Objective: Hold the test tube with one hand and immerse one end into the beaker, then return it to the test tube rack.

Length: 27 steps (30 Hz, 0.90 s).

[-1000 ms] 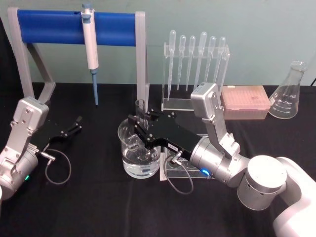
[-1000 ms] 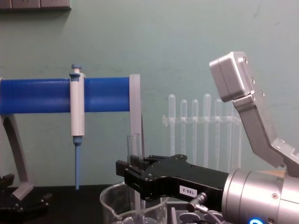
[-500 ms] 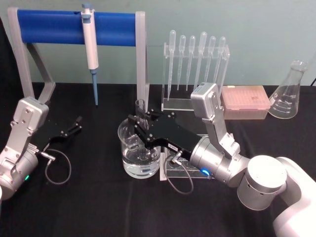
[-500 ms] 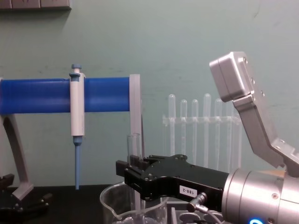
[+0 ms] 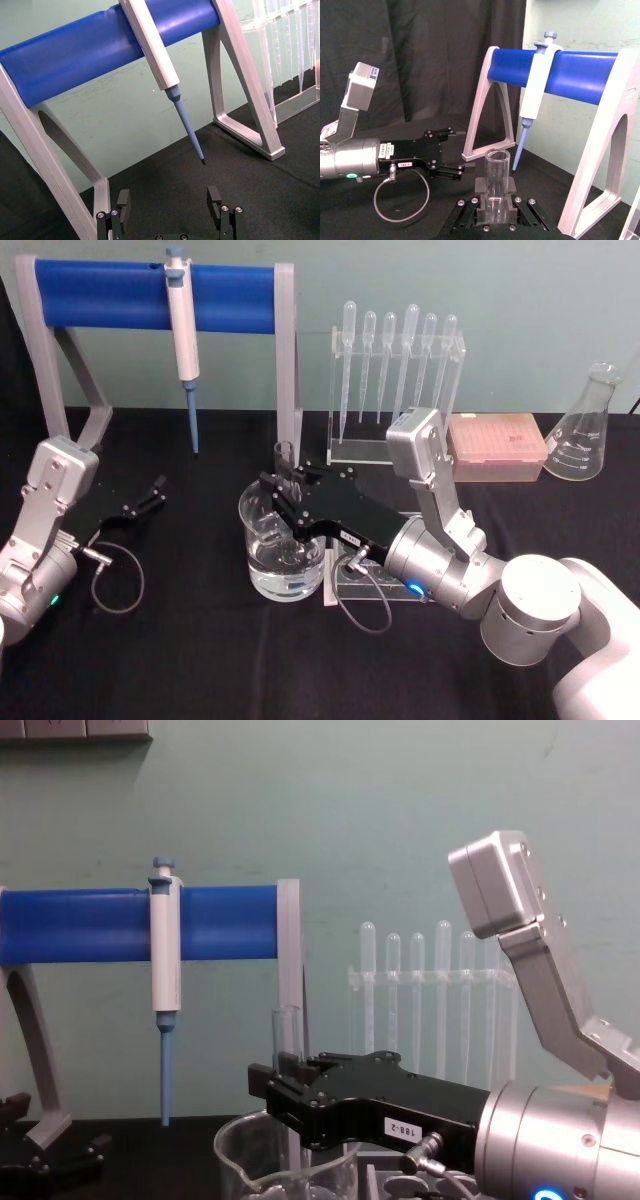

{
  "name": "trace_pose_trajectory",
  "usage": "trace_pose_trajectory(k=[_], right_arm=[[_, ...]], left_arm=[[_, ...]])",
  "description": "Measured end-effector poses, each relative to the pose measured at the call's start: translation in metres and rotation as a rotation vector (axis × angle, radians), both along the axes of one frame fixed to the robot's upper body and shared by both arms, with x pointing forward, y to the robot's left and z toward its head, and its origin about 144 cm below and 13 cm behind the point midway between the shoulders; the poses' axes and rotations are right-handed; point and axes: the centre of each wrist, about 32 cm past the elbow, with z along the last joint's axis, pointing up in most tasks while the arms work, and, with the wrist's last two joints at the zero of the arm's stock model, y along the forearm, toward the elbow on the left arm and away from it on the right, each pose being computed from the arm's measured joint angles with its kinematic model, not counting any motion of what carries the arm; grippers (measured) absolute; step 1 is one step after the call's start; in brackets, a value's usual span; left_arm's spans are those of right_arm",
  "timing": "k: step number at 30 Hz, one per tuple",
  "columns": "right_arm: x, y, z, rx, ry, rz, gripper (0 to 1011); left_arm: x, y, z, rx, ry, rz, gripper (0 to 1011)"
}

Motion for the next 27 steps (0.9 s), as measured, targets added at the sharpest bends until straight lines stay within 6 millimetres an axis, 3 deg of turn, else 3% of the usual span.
trace_pose_trajectory(k=[27], right_arm=[[0.0000, 0.0000, 0.0000, 0.000, 0.000, 0.000, 225]], left_arm=[[0.0000, 0.0000, 0.0000, 0.000, 0.000, 0.000, 1000]])
